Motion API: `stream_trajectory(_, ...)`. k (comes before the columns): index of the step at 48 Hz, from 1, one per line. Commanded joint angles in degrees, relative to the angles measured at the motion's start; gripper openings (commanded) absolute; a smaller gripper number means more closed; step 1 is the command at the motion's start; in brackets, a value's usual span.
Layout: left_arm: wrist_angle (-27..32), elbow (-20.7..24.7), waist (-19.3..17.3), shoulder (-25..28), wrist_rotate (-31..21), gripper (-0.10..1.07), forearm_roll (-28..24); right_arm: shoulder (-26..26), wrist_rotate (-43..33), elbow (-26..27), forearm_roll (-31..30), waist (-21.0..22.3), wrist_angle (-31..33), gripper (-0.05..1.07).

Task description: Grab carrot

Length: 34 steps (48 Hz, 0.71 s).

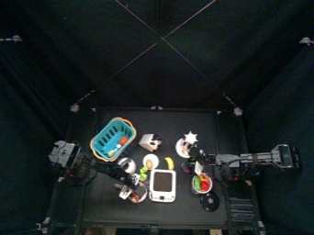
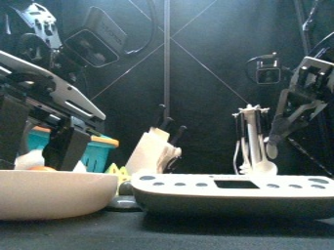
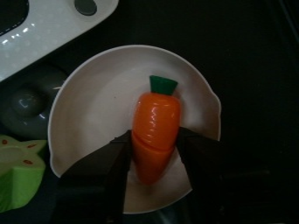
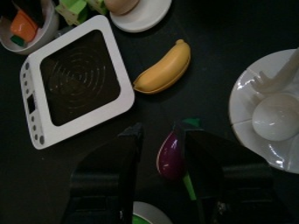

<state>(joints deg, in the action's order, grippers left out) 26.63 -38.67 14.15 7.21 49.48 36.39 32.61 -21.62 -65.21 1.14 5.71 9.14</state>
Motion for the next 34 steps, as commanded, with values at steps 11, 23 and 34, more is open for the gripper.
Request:
stream_trajectory(11,-0.9,2.0,-0.5,-3.0,0.2,0.57,-0.3,0.2,0.2,1.2,0.0,0.2,-0.5,0.75)
stream_trajectory(23,-0.6,2.4,-0.6,-4.6,0.2,0.57,-1.8,0.2,0.2,1.1,0.0,0.3,-0.6,0.75)
stream_trajectory(34,-0.9,2.8,-0.6,-4.3,0.2,0.57,-1.8,0.2,0.2,1.2,0.0,0.2,-0.5,0.75)
